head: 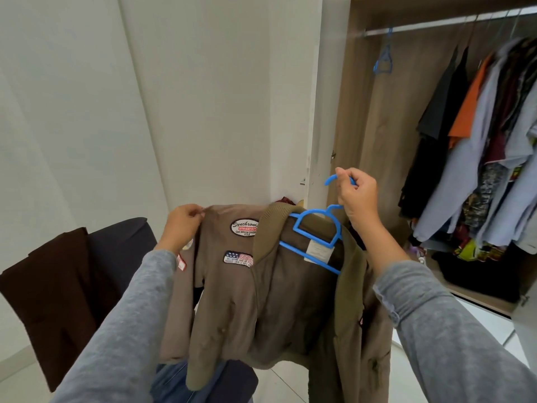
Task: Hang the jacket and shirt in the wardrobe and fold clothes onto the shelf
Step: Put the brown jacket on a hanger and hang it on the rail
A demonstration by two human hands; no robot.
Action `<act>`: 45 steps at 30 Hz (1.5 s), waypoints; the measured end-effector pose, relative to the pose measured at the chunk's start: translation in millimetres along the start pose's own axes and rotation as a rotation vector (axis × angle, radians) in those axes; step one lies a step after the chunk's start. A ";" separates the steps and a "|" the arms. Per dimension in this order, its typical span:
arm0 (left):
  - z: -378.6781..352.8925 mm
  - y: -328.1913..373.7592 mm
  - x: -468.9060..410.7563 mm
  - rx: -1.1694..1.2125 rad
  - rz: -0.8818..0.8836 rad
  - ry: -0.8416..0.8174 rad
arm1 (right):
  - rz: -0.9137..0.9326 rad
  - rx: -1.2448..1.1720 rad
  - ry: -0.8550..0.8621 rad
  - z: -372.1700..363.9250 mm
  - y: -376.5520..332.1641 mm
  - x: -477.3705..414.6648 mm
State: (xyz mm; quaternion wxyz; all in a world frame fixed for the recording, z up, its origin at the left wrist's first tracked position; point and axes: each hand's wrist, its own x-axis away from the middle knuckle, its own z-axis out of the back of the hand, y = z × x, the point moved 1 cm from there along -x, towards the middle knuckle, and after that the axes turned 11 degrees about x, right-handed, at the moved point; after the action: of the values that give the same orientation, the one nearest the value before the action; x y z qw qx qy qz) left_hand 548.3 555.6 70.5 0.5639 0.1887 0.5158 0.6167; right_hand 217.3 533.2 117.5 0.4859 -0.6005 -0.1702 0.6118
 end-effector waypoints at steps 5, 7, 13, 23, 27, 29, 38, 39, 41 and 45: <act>-28.7 29.5 10.1 -0.123 0.040 -0.468 | 0.003 -0.033 -0.106 -30.0 -17.8 7.3; -49.5 43.3 20.8 -0.089 0.092 -0.573 | 0.037 0.012 -0.141 -42.9 -24.1 14.2; -77.1 49.8 29.2 0.168 0.086 -0.577 | 0.106 0.098 -0.167 -39.9 -21.7 21.4; -111.8 92.9 37.6 0.294 -0.015 -0.776 | 0.085 0.187 -0.028 5.5 -11.0 4.0; -126.2 86.5 33.9 0.092 -0.304 -0.531 | 0.066 0.161 -0.044 11.9 -6.2 7.5; -133.4 82.5 30.0 -0.140 -0.509 -0.473 | 0.049 0.135 -0.049 14.3 -4.5 7.7; -154.8 100.0 46.0 -0.255 -0.513 -0.336 | 0.008 -0.044 -0.009 35.6 -26.6 -8.4; -155.6 105.0 47.0 -0.252 -0.524 -0.264 | 0.007 -0.083 -0.005 39.1 -30.5 -9.7; -155.7 111.2 47.2 -0.264 -0.515 -0.180 | 0.034 -0.099 -0.016 44.9 -33.4 -8.9; -149.2 107.3 42.9 -0.254 -0.475 -0.078 | 0.037 0.161 -0.073 64.8 13.4 5.7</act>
State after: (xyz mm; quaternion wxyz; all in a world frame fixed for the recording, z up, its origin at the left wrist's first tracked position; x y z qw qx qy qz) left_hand 360.5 548.6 87.4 0.7315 0.0139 0.4420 0.5190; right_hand 154.9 555.8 117.9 0.5146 -0.5399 -0.1267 0.6539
